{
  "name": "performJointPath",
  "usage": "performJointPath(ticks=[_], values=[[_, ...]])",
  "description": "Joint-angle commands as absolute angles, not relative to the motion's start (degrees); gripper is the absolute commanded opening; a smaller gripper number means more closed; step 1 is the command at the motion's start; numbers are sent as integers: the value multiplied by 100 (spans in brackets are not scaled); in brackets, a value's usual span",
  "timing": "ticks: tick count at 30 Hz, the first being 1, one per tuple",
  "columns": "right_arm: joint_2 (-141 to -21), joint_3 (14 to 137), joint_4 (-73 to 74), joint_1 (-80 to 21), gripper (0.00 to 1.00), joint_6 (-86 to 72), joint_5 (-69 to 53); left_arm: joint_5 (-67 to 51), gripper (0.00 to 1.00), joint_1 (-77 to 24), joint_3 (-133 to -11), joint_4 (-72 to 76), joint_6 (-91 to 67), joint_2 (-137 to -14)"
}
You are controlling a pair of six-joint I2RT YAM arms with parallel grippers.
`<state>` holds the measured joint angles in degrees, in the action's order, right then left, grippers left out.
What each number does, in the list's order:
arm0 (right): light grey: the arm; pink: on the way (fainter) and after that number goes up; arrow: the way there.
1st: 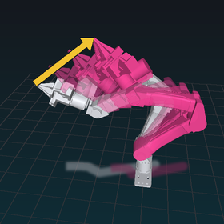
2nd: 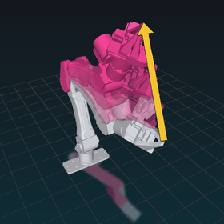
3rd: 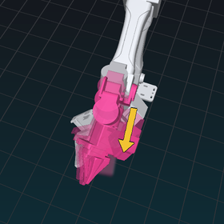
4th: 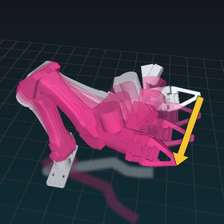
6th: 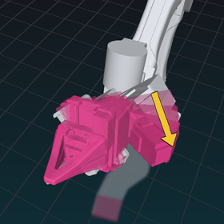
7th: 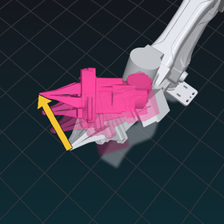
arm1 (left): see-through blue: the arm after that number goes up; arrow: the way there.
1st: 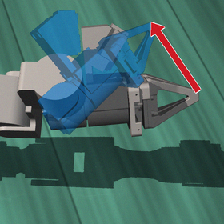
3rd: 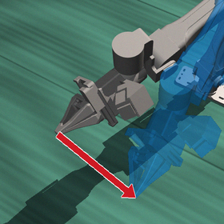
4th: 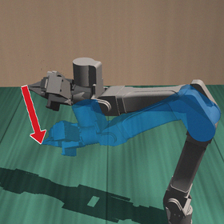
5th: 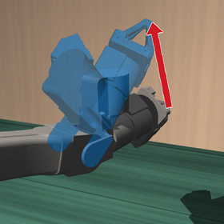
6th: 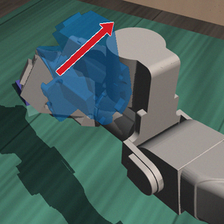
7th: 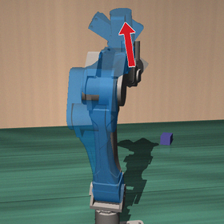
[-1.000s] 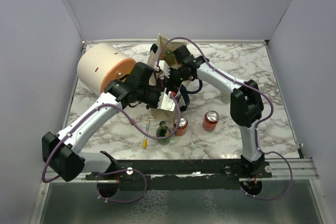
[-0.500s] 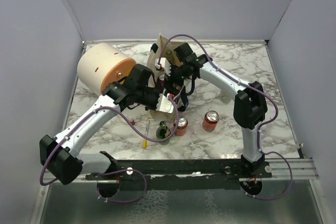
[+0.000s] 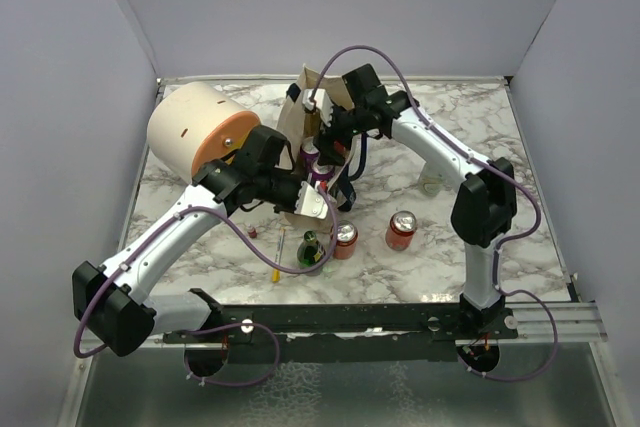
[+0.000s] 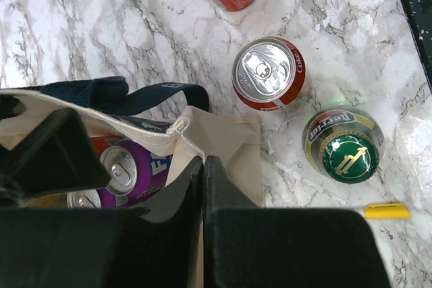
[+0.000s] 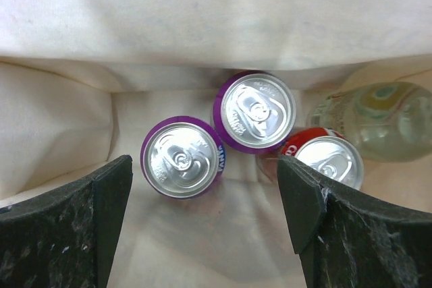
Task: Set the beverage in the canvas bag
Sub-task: Place the drink in the canvas bag, then pick up the drink from the center of the board.
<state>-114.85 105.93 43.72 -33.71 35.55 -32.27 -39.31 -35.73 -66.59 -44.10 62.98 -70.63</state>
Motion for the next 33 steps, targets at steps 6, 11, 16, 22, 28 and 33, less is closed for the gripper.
performJointPath(ticks=[6, 11, 16, 22, 28, 33], values=[[-11170, 11598, 4609, -2910, 86, 2799, -3849, -3814, 2, -3552, -6468, -4768, 6350, -7042], [-10918, 12010, 4664, -2831, 86, 2657, -3793, -3841, 2, -3551, -6488, -4684, 6283, -7060], [-10384, 11781, 4672, -2580, 85, 2422, -3592, -3857, 2, -3551, -6500, -4633, 6259, -7062], [-9447, 10604, 4640, -2128, 85, 2334, -3120, -3914, 5, -3551, -6580, -4558, 6135, -7092], [-8797, 9484, 4511, -1722, 85, 1940, -2439, -3958, 6, -3551, -6632, -4496, 6035, -7164], [-8389, 8833, 4302, -1287, 85, 1732, -1968, -3941, 8, -3551, -6808, -4457, 5929, -7303]])
